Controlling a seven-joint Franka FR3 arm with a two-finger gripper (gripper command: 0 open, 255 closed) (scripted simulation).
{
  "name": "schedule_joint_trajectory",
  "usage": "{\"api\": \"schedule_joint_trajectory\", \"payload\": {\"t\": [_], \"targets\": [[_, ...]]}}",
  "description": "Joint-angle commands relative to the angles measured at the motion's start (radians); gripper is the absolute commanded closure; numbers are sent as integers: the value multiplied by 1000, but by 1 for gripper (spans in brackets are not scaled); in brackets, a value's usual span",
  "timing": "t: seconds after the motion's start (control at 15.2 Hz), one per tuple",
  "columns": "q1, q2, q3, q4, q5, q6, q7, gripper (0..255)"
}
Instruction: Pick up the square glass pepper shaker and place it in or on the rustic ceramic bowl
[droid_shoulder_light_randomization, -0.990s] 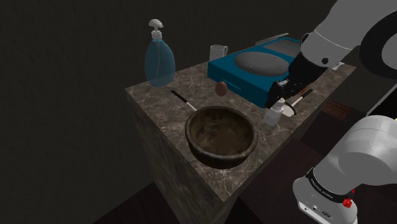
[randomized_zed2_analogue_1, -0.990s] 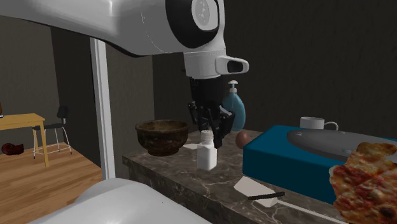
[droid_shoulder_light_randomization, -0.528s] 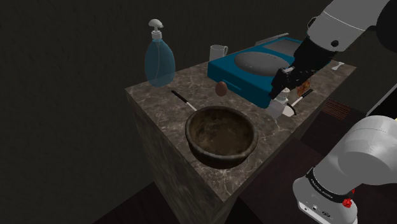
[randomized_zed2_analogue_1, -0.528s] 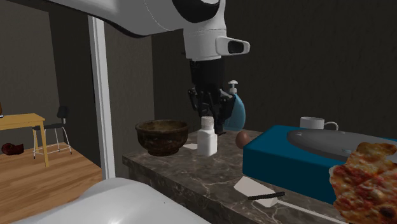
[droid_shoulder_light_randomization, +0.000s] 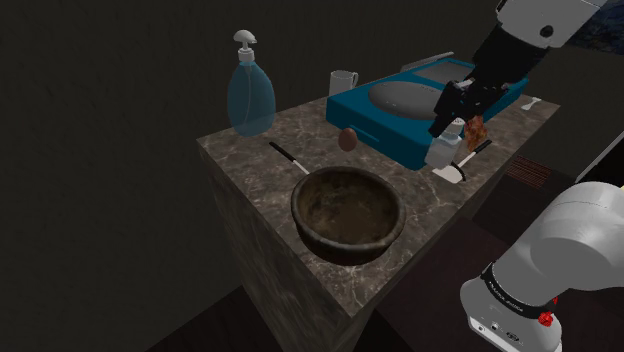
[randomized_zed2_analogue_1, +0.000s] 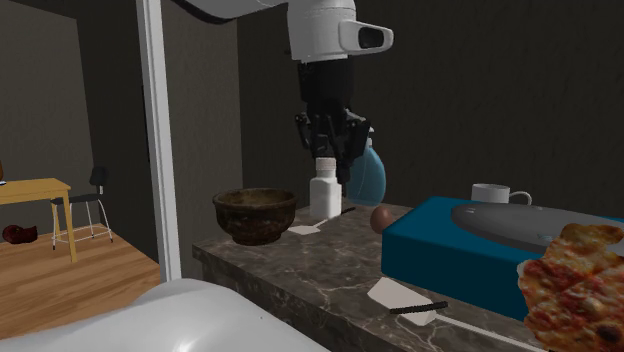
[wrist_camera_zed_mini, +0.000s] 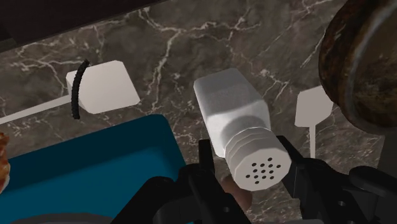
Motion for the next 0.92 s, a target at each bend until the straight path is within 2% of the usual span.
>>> {"api": "schedule_joint_trajectory", "payload": {"t": [0.0, 0.79, 0.86], "targets": [[-3, 12, -7, 35, -6, -24, 0, 255], [-17, 100, -26, 233, -28, -134, 10, 255], [-15, 115, -1, 248, -14, -129, 32, 255]]}}
